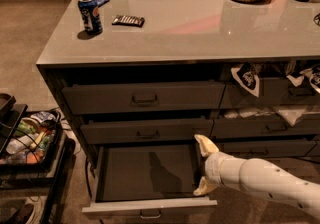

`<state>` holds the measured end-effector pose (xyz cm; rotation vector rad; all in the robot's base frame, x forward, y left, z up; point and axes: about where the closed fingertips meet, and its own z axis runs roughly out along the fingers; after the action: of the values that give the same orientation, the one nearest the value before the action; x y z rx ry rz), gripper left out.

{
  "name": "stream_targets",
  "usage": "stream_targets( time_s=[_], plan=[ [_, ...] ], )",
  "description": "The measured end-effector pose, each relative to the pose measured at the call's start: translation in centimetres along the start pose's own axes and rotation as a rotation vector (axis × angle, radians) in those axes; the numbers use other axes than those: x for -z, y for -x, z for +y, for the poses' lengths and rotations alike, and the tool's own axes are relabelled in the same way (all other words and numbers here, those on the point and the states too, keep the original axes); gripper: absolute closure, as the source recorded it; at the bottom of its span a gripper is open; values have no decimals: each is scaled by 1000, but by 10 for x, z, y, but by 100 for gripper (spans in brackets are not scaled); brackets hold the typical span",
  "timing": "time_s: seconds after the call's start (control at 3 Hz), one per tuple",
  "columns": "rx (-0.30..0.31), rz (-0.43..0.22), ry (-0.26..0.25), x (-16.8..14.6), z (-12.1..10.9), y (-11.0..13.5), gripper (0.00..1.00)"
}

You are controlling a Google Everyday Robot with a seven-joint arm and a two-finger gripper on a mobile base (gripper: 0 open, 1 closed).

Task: Close bottom drawer

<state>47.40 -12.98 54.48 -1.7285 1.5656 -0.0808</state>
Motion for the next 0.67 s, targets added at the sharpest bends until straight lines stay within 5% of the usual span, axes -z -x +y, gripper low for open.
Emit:
stream_targets(
  time_s=[0.33, 0.67],
  plan=[
    [8, 0, -11, -4, -5, 2, 0],
    [19, -22, 46, -16, 7, 0, 0]
  ],
)
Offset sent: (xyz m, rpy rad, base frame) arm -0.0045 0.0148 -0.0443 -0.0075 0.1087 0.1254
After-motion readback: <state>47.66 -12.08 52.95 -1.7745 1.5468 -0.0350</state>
